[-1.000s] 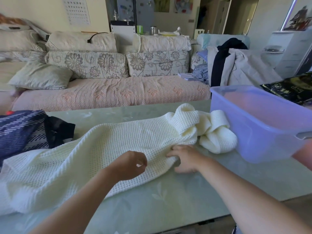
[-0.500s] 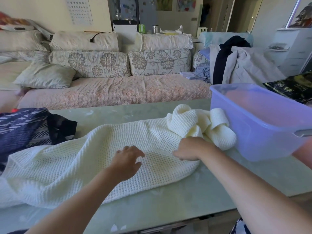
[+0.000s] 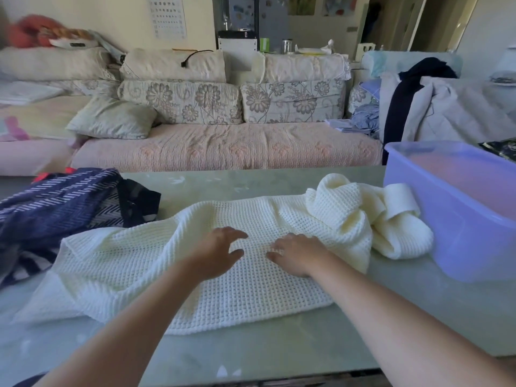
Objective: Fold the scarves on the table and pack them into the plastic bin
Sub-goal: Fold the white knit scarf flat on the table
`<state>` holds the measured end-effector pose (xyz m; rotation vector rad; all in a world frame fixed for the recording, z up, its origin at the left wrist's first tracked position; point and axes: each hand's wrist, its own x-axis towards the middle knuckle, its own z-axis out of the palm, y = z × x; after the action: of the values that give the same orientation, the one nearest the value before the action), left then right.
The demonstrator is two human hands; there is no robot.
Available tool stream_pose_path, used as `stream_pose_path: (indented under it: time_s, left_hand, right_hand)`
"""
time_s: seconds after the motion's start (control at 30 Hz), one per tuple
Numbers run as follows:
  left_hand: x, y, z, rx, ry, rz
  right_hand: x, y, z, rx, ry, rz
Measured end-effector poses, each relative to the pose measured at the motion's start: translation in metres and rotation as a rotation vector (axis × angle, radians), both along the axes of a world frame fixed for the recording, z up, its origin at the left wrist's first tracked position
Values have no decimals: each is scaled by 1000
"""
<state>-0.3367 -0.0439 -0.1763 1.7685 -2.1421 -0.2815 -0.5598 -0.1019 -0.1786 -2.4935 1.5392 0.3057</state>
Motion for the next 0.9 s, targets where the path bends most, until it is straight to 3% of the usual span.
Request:
stream_pose_path:
  time_s: [0.17,0.37,0.47,0.63,0.8,0.9]
  left_hand:
    - [54,17,14,-154,-56,237]
    - [144,44,11,-57,-123,487]
    - [182,58,7,-33,-153,558]
    - [232,81,-2,33,-295,668]
    - [266,97,-15,279,-180,685]
    - [272,100,-15,351,-73,628]
  right_hand:
    - [36,3,8,-142,135,23]
    - [118,10,18,-240,-362,180]
    - [180,16,23,-205,-468,279]
    - [284,18,25,-192,-462,423]
    - [349,23,9,-139,-320,470]
    - [367,23,4,-157,-412,406]
